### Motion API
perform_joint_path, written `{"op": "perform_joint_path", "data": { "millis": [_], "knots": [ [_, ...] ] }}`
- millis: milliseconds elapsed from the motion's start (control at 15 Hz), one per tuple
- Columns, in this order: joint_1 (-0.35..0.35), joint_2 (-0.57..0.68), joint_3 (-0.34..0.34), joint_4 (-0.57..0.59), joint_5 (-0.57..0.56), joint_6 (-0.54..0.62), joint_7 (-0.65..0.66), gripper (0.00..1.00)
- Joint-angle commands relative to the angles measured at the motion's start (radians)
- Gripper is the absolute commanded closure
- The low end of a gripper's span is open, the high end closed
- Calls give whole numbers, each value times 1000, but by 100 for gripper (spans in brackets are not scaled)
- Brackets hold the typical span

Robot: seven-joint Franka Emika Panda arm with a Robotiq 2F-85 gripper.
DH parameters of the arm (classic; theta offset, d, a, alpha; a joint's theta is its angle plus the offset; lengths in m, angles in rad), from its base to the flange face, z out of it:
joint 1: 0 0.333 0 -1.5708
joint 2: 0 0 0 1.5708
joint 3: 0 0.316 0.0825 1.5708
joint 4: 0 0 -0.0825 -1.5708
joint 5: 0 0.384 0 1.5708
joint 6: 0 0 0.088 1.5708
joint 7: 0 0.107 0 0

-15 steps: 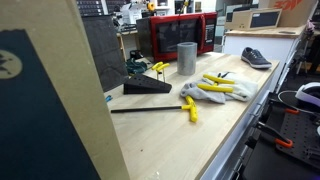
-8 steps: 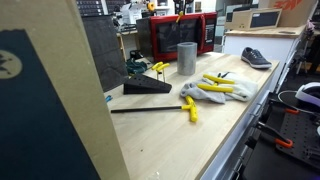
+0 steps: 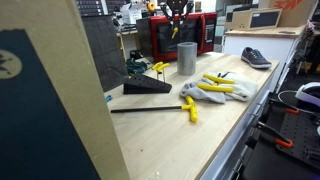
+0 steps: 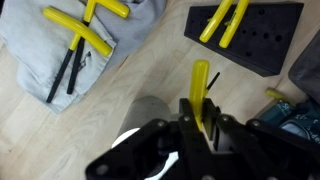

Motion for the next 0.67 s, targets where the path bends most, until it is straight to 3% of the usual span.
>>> {"op": "perform_joint_path", "data": {
  "millis": [0, 267, 600],
  "knots": [
    [25, 76, -1, 83, 16, -57, 49, 96],
    [47, 146, -8, 149, 16, -73, 118, 96],
    [51, 246, -12, 299, 66, -183, 194, 96]
  ]
}}
